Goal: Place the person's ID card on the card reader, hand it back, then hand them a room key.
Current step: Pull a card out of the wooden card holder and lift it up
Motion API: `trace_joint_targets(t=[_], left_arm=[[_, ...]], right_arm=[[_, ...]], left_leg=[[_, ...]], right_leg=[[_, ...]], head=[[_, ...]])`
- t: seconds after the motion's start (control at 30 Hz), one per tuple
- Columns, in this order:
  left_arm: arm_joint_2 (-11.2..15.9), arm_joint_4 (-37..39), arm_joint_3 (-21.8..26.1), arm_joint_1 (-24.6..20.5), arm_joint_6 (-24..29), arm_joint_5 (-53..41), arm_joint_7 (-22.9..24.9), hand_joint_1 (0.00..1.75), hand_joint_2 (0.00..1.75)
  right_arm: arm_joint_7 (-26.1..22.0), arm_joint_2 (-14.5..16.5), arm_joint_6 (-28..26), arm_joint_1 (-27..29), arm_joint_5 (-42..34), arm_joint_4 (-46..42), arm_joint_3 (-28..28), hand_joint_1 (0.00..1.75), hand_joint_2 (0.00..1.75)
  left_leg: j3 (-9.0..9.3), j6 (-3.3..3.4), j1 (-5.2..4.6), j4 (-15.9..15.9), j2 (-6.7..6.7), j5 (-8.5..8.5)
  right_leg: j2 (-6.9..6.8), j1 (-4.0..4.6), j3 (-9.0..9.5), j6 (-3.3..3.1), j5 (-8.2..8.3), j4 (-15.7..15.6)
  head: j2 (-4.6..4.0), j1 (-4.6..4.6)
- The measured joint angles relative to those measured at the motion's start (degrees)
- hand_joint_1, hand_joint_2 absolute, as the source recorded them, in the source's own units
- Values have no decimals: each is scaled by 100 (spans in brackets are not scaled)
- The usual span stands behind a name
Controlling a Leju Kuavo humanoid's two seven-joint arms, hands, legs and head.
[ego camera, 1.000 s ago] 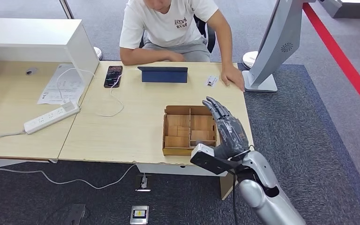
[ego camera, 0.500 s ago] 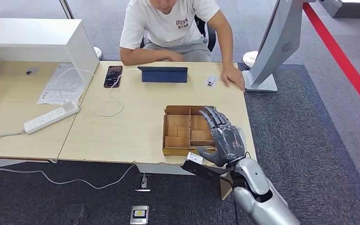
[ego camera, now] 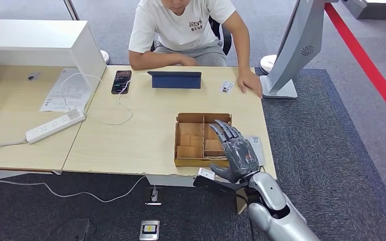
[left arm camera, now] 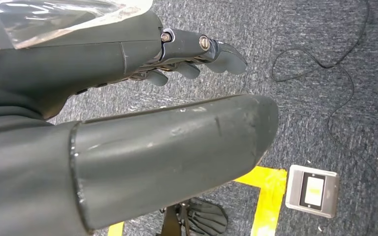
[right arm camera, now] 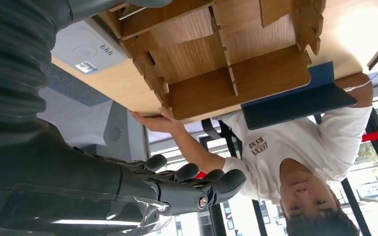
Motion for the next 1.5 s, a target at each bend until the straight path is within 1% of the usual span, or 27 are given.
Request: trace_joint_targets(t=[0.3,0.77,0.93,1.13,1.5], left_arm=[[-6,1,39,31,-20,85,71,0,0],[-12,5,138,101,-91,181,124,0,0],[-18,8,175,120,-101,218,174,0,0],[-22,8,186,133,-98,276,232,0,0],[-23,8,185,144,-104,280,349,0,0]], right_arm=[[95,-59,243,40,8,-8,46,0,175],[162,-121,335,43,49,73,107,0,175],[298,-124,278,41,197,162,108,0,175],[402,-106,69,36,313,373,106,0,175],[532,-96,-45,39,514,667,107,0,175]], left_leg=[[0,0,0,0,1,0],[-1,0,0,0,0,0],[-1,0,0,0,0,0],[0,0,0,0,0,0],[-1,0,0,0,0,0]], right_leg=[[0,0,0,0,0,0],[0,0,0,0,0,0],[0,0,0,0,0,0],[0,0,0,0,0,0],[0,0,0,0,0,0]], head=[[0,0],[0,0],[0,-1],[0,0],[0,-1]])
